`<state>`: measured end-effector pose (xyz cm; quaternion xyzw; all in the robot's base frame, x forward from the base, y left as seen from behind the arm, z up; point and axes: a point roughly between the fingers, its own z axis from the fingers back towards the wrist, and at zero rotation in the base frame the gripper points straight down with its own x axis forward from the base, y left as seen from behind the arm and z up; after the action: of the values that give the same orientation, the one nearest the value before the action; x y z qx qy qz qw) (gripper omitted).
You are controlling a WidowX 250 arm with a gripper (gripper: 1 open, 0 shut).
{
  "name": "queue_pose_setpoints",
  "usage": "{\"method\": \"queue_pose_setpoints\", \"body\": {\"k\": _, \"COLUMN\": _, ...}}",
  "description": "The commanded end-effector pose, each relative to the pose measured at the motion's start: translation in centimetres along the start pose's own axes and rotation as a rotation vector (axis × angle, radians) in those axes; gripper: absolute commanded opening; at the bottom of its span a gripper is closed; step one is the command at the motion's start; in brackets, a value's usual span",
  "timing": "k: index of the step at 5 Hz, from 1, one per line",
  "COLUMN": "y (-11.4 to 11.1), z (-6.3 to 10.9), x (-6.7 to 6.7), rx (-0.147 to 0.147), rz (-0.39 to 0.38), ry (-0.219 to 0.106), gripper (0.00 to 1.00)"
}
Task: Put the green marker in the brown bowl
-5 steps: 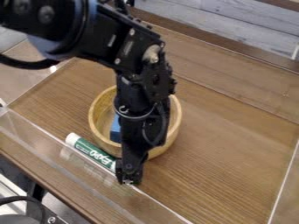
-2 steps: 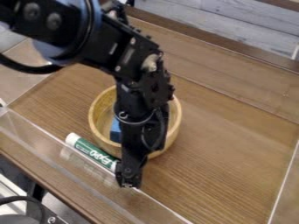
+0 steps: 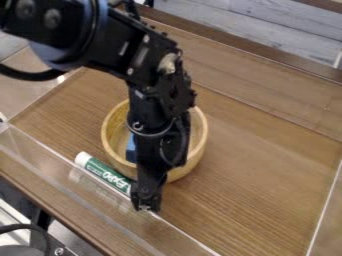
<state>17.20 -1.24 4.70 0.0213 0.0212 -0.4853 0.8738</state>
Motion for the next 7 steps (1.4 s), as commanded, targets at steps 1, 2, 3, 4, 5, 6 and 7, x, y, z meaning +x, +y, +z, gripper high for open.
{"method": "queue_pose_setpoints", "body": {"k": 1, "y": 1.1, "z": 1.4, "x": 0.4, "rx": 0.042, "rz": 0.026, "ry": -0.04, "gripper": 1.0}}
{"method": "queue_pose_setpoints", "body": {"k": 2, "y": 1.3, "z": 2.0, "x": 0.3, "rx": 0.048, "rz": 0.045, "ry": -0.052, "gripper": 1.0}}
{"method": "queue_pose_setpoints", "body": {"k": 3, "y": 1.4, "z": 2.3, "x": 0.3, "rx": 0.05, "rz": 0.06, "ry": -0.061, "gripper": 1.0}}
{"method": "queue_pose_setpoints", "body": {"k": 4, "y": 1.6, "z": 2.6, "x": 0.3, "rx": 0.054, "rz": 0.073, "ry": -0.069, "gripper": 1.0}}
{"method": "queue_pose_setpoints", "body": {"k": 5, "y": 1.8, "z": 2.7, "x": 0.3, "rx": 0.057, "rz": 0.085, "ry": -0.074, "gripper": 1.0}}
{"method": "queue_pose_setpoints", "body": {"k": 6, "y": 1.9, "z": 2.7, "x": 0.3, "rx": 0.061, "rz": 0.098, "ry": -0.078, "gripper": 1.0}}
{"method": "queue_pose_setpoints", "body": {"k": 7, "y": 2.1, "z": 2.7, "x": 0.4, "rx": 0.062, "rz": 0.105, "ry": -0.083, "gripper": 1.0}}
